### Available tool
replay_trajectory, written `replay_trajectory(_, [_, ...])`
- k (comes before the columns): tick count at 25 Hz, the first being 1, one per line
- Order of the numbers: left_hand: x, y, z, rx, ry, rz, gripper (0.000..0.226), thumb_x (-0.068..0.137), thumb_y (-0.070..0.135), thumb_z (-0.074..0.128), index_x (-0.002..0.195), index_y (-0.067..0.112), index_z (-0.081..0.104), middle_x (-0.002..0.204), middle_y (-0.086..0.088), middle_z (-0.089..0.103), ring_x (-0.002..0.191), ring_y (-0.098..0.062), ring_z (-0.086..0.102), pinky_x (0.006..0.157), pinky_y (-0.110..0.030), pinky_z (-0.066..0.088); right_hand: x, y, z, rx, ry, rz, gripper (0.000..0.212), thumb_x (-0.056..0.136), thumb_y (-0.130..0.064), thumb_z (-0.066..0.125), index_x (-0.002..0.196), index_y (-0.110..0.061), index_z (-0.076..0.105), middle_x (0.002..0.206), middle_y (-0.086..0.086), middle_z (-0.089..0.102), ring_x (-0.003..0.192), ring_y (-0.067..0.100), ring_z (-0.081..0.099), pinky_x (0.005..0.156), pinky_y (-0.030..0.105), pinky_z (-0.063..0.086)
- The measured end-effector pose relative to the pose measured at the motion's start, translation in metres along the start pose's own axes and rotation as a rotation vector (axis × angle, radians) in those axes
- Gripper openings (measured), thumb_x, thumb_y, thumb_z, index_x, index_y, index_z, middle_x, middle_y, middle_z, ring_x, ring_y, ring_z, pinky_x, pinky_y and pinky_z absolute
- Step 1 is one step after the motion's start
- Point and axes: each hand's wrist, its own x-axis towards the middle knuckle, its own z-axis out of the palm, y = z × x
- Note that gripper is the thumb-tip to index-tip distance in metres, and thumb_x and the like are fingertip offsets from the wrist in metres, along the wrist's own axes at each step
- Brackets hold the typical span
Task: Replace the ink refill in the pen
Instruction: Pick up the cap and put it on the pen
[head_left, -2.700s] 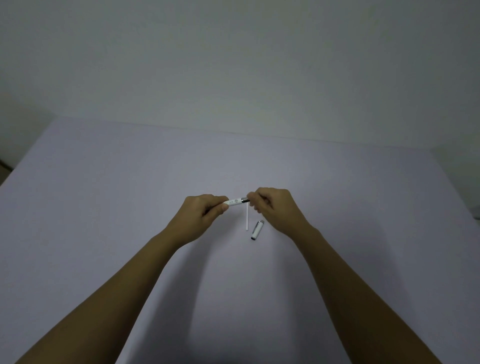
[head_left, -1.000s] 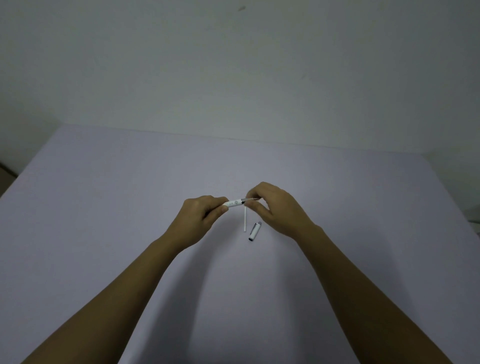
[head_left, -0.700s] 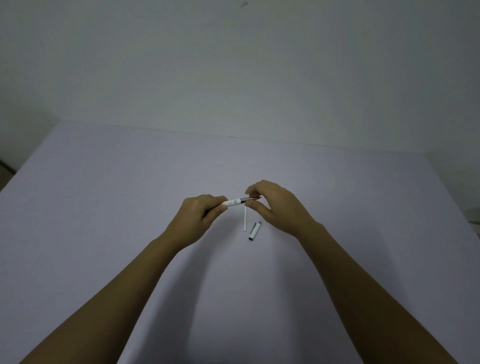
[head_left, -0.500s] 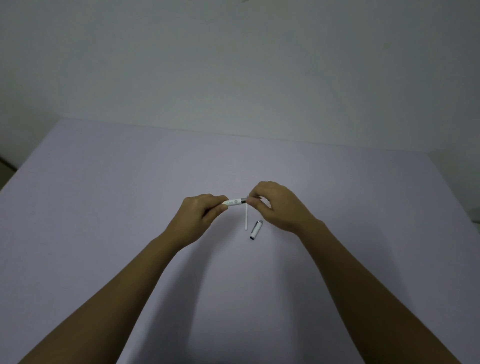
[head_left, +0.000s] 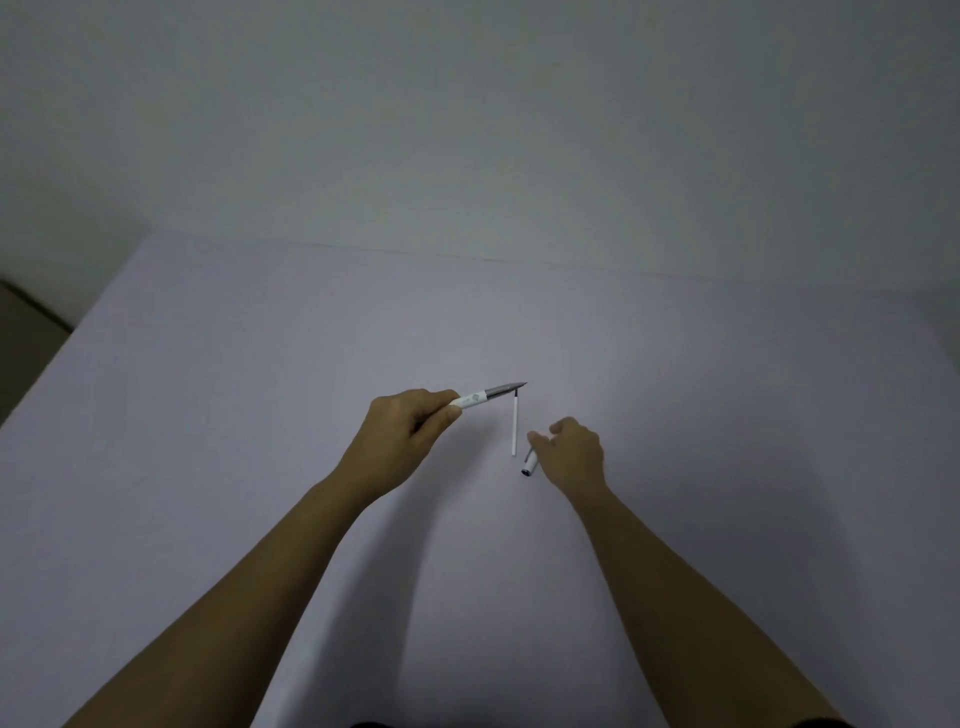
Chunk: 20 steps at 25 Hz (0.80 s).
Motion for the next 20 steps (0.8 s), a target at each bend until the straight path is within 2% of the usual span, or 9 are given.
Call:
replay_trajectory(3, [0.000, -0.002, -0.002, 0.006, -0.002, -0.011, 0.019, 0.093, 0.027, 0.048, 0.076, 0.034, 0.053, 0.057, 0.003, 0.046, 0.054, -0.011, 0.040, 0.054, -0.017, 0.032, -0.004, -0.002, 0.013, 0.007, 0.001, 0.047, 0.035, 0.084, -0.020, 0.065, 0.107, 0.005, 0.056, 0.111, 0.022, 0.066, 0.103, 0.034, 0.062, 0.078, 0.029, 0.047])
replay_trajectory(6, [-0.001, -0.003, 0.001, 0.013, -0.021, -0.010, 0.021, 0.093, 0.027, 0.048, 0.075, 0.037, 0.050, 0.057, 0.002, 0.046, 0.055, -0.011, 0.040, 0.054, -0.018, 0.032, -0.005, -0.003, 0.011, 0.085, -0.003, 0.109, 0.031, 0.086, -0.011, 0.061, 0.108, 0.009, 0.055, 0.108, 0.023, 0.067, 0.094, 0.034, 0.067, 0.041, 0.006, 0.038])
replay_trajectory(7, [-0.001, -0.003, 0.003, 0.012, -0.029, -0.009, 0.022, 0.093, 0.027, 0.048, 0.074, 0.037, 0.049, 0.058, 0.002, 0.046, 0.055, -0.011, 0.041, 0.054, -0.018, 0.032, -0.004, -0.003, 0.008, 0.129, 0.001, 0.133, 0.033, 0.086, -0.012, 0.062, 0.111, 0.008, 0.055, 0.109, 0.023, 0.066, 0.095, 0.033, 0.067, 0.039, 0.002, 0.036])
replay_trajectory(8, [0.000, -0.003, 0.005, 0.009, -0.035, -0.007, 0.021, 0.093, 0.027, 0.048, 0.074, 0.037, 0.049, 0.058, 0.002, 0.046, 0.055, -0.011, 0.041, 0.054, -0.017, 0.032, -0.003, -0.004, 0.005, 0.175, 0.001, 0.163, 0.036, 0.085, -0.016, 0.063, 0.113, 0.006, 0.056, 0.111, 0.021, 0.067, 0.098, 0.031, 0.066, 0.049, 0.001, 0.040])
replay_trajectory(10, [0.001, -0.004, 0.008, 0.000, -0.039, -0.003, 0.021, 0.093, 0.027, 0.048, 0.075, 0.036, 0.049, 0.058, 0.002, 0.046, 0.055, -0.012, 0.041, 0.053, -0.016, 0.031, 0.000, -0.008, -0.003, 0.299, 0.013, 0.184, 0.033, 0.081, -0.020, 0.066, 0.108, -0.001, 0.064, 0.104, 0.014, 0.071, 0.093, 0.026, 0.065, 0.076, 0.019, 0.048])
replay_trajectory(12, [0.003, -0.006, 0.012, 0.015, -0.038, 0.003, 0.021, 0.094, 0.027, 0.048, 0.074, 0.035, 0.049, 0.058, 0.002, 0.047, 0.053, -0.011, 0.040, 0.052, -0.017, 0.030, 0.004, -0.016, -0.016, 0.591, -0.019, 0.189, 0.019, 0.077, -0.015, 0.069, 0.094, -0.007, 0.070, 0.085, 0.009, 0.072, 0.082, 0.021, 0.065, 0.082, 0.030, 0.054])
replay_trajectory(15, [0.002, -0.011, 0.019, 0.034, -0.025, -0.011, 0.022, 0.094, 0.028, 0.047, 0.074, 0.022, 0.054, 0.058, -0.005, 0.050, 0.053, -0.013, 0.041, 0.053, -0.018, 0.031, 0.007, -0.026, -0.038, 1.004, -0.030, 0.143, 0.010, 0.078, -0.009, 0.068, 0.086, -0.011, 0.062, 0.086, 0.009, 0.068, 0.081, 0.016, 0.066, 0.076, 0.026, 0.056])
replay_trajectory(17, [0.000, -0.013, 0.023, 0.048, -0.006, -0.015, 0.028, 0.093, 0.032, 0.046, 0.079, 0.012, 0.059, 0.061, -0.012, 0.055, 0.054, -0.016, 0.044, 0.054, -0.022, 0.033, 0.003, -0.034, -0.052, 1.137, -0.050, 0.083, 0.015, 0.082, -0.006, 0.065, 0.094, -0.008, 0.056, 0.085, 0.008, 0.068, 0.080, 0.013, 0.065, 0.069, 0.016, 0.055])
replay_trajectory(20, [-0.002, -0.014, 0.023, 0.051, 0.060, -0.022, 0.035, 0.089, 0.035, 0.041, 0.085, 0.008, 0.063, 0.065, -0.017, 0.061, 0.059, -0.027, 0.054, 0.057, -0.035, 0.043, -0.002, -0.038, -0.059, 1.195, -0.076, 0.023, 0.019, 0.085, -0.006, 0.063, 0.101, -0.011, 0.055, 0.090, 0.009, 0.066, 0.083, 0.013, 0.065, 0.069, 0.014, 0.055])
